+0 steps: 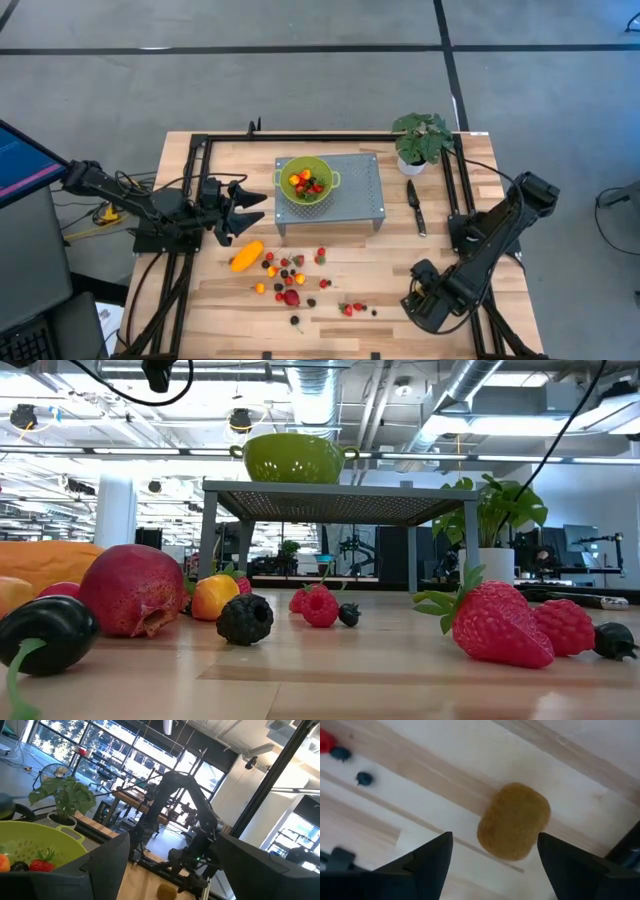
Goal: Pick & Place Fruit
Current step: Put the kiwi into the green strainer bowl on the shelf
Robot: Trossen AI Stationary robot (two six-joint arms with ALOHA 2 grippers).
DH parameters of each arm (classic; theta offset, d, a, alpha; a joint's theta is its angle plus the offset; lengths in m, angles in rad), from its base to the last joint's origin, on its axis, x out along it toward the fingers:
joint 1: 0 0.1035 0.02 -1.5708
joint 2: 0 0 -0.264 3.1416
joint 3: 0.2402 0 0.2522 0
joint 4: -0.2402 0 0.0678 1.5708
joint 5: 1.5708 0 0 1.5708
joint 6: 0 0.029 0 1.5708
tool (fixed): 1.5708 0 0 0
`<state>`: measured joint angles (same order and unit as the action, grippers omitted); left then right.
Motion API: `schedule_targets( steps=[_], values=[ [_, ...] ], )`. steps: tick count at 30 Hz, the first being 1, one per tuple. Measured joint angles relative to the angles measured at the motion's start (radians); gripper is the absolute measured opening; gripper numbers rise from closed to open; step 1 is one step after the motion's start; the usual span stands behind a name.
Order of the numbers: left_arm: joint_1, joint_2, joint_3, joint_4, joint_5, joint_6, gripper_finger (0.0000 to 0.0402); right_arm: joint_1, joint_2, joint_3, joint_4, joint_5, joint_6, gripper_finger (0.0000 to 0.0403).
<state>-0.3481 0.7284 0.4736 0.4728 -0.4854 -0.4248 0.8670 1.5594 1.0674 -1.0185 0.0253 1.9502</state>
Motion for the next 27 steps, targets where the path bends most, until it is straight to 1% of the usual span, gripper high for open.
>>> schedule_targets(
  steps=[8, 18, 27],
  values=[
    [0.0, 0.0, 0.0, 0.0, 0.0, 0.0, 0.0291, 0.002, 0.0, -0.117, 0.105, 0.0, 0.096, 0.0286],
    [0.0, 0.0, 0.0, 0.0, 0.0, 0.0, 0.0291, 0.001, 0.0, -0.305, 0.35, 0.0, 0.1, 0.0286],
    [0.0, 0.0, 0.0, 0.0, 0.0, 0.0, 0.0291, 0.009, -0.004, -0.326, 0.381, -0.019, 0.084, 0.0285]
  ],
)
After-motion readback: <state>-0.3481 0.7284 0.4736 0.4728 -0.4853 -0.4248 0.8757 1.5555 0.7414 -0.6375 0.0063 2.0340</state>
